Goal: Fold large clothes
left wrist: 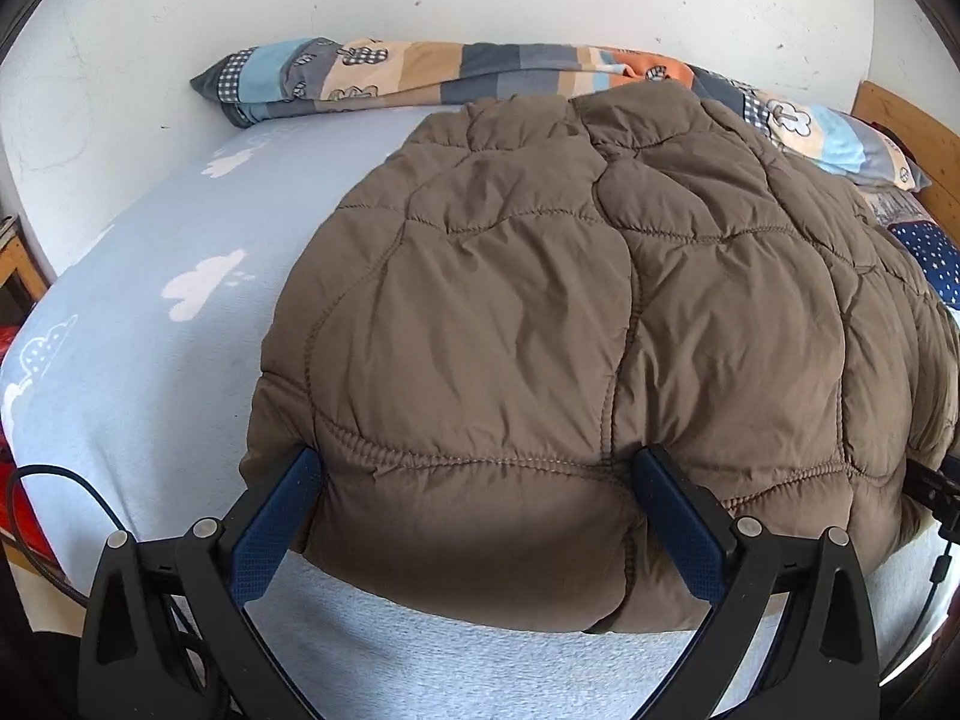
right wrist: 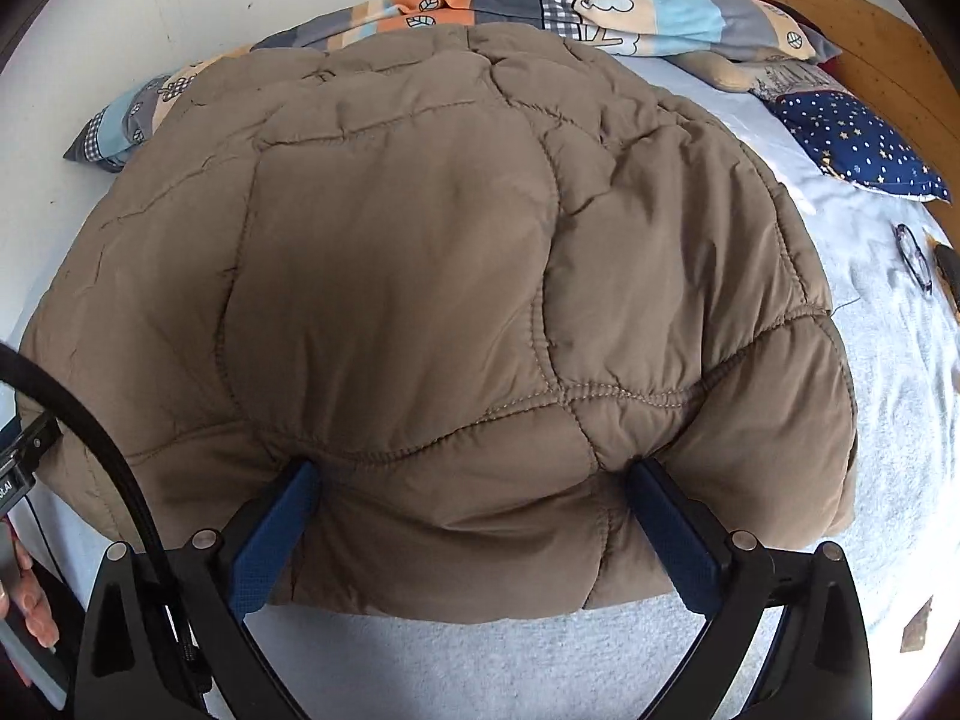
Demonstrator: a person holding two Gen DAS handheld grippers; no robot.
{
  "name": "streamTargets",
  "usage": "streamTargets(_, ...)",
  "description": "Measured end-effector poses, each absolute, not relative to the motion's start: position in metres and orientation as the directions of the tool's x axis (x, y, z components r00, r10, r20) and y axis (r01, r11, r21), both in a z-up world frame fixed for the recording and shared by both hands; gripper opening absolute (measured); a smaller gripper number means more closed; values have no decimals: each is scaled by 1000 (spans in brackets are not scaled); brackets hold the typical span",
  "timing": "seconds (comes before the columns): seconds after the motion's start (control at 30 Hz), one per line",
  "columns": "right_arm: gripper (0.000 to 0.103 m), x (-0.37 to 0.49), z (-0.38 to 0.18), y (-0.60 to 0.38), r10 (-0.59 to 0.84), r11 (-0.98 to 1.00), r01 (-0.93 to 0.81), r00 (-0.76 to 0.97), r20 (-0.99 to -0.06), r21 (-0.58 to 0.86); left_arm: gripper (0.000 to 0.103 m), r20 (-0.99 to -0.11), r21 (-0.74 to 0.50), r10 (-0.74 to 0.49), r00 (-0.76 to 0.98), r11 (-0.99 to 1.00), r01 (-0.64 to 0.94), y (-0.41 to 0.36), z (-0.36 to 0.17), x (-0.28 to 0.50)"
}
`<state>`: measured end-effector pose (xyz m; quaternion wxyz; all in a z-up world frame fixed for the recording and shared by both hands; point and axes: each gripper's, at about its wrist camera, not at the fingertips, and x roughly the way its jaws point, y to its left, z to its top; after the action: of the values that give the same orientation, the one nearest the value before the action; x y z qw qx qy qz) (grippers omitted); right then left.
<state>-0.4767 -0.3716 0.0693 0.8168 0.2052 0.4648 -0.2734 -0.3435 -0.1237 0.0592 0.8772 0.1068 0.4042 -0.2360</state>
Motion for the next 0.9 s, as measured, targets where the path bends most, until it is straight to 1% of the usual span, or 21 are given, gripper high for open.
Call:
streamTargets(0.13,103,-483,81,-364,-280,773,630,441,-853,72,103,-732,-9,-343,589,869,494,-116,67,-352)
streamTargets(0.27,103,-496,100,-352,-309,772,630,482,-819,80,103,-726,-2,-344,595,867,499,-114,79,-362)
streamTargets(0.4,103,-512,116,-336,-318,773,626,528,-788,107,103,-714,22,-364,598,842,539,-113,90,-382)
streamTargets(0.5,103,-520,123,-317,-323,790,605,547,-773,99,103,-702,37,-385,599,820,571,-109,94,-402)
streamTargets(0.6,103,-527,128,-299,-320,806,584,563,-762,93,103,-705,45,-391,592,808,587,-104,95,-420)
streamTargets(0.73,103,-539,131,-281,-299,812,570,586,-753,121,103,-712,31,-396,580,808,589,-96,99,-435)
streamTargets(0.9,103,-545,133,-273,-289,819,559,602,-745,134,103,-673,57,-399,623,811,582,-94,108,-443)
